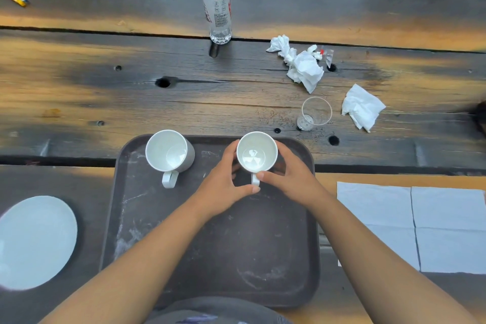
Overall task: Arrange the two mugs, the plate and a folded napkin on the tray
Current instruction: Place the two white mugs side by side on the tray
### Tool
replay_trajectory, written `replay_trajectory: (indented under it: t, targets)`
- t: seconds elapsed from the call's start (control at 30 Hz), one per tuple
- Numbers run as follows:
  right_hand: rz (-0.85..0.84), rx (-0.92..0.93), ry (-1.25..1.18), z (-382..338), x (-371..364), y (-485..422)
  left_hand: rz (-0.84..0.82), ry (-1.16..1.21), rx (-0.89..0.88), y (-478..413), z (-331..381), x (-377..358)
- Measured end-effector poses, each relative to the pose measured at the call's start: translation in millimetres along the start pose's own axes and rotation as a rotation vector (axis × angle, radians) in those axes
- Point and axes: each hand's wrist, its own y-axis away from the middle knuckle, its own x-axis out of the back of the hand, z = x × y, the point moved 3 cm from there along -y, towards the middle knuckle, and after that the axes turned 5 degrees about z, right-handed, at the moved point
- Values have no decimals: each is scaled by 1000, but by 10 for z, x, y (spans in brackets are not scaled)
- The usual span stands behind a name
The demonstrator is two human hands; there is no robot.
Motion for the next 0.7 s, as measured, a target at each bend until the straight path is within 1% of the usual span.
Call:
replay_trajectory:
  t: [0.37, 0.5, 0.6, 0.7]
  targets:
    - [6, -9, -27, 10, -5, -6, -14, -20, -3, 22, 17, 21]
    - [5, -15, -36, 20, -7, 21, -17, -4, 21, 45, 26, 16]
    - [33, -43, -26, 41, 20, 74, -6, 0, 38, 98, 41, 38]
    - [74, -69, 35, 59, 57, 166, 2, -52, 42, 171, 53, 72]
